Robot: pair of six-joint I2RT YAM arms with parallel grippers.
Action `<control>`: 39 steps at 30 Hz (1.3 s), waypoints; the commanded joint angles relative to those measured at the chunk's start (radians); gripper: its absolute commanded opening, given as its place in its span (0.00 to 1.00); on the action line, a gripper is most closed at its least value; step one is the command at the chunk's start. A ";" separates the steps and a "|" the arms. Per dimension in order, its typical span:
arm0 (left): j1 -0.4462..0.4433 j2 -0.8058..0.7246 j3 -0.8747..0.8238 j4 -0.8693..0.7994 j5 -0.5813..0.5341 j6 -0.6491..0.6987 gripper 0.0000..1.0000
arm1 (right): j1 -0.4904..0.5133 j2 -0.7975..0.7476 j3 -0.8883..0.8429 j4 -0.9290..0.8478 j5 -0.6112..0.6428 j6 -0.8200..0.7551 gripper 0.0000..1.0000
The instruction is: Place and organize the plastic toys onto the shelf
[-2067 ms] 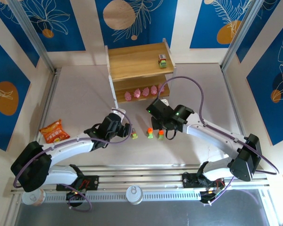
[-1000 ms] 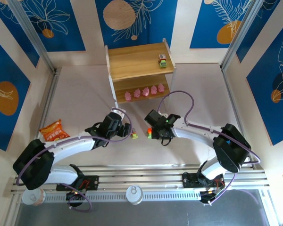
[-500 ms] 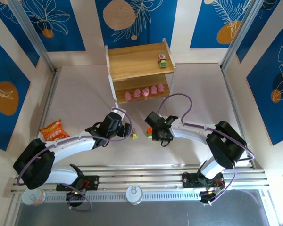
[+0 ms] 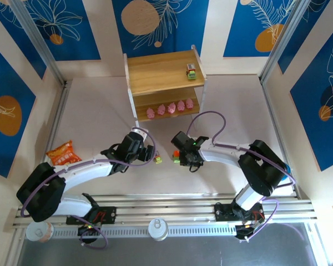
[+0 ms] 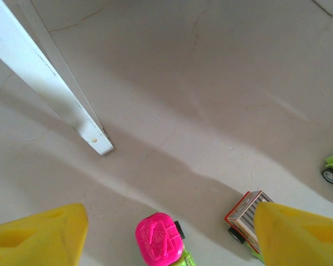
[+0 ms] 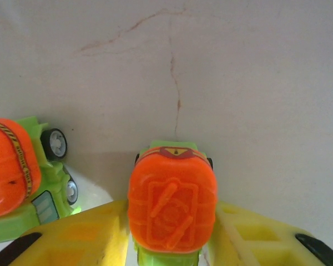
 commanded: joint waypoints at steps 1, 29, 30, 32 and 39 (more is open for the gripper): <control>0.017 0.010 0.030 -0.001 0.016 -0.015 0.78 | -0.004 0.010 -0.005 0.000 -0.010 0.004 0.39; 0.018 0.015 0.030 0.008 0.040 -0.020 0.78 | 0.016 -0.134 0.138 -0.211 0.067 -0.083 0.29; 0.019 0.017 0.030 0.008 0.043 -0.019 0.78 | 0.016 -0.149 0.154 -0.231 0.070 -0.091 0.29; 0.020 0.019 0.030 0.012 0.046 -0.019 0.78 | 0.018 -0.176 0.189 -0.266 0.077 -0.106 0.29; 0.020 0.027 0.030 0.023 0.069 -0.016 0.78 | 0.019 -0.257 0.328 -0.373 0.099 -0.159 0.28</control>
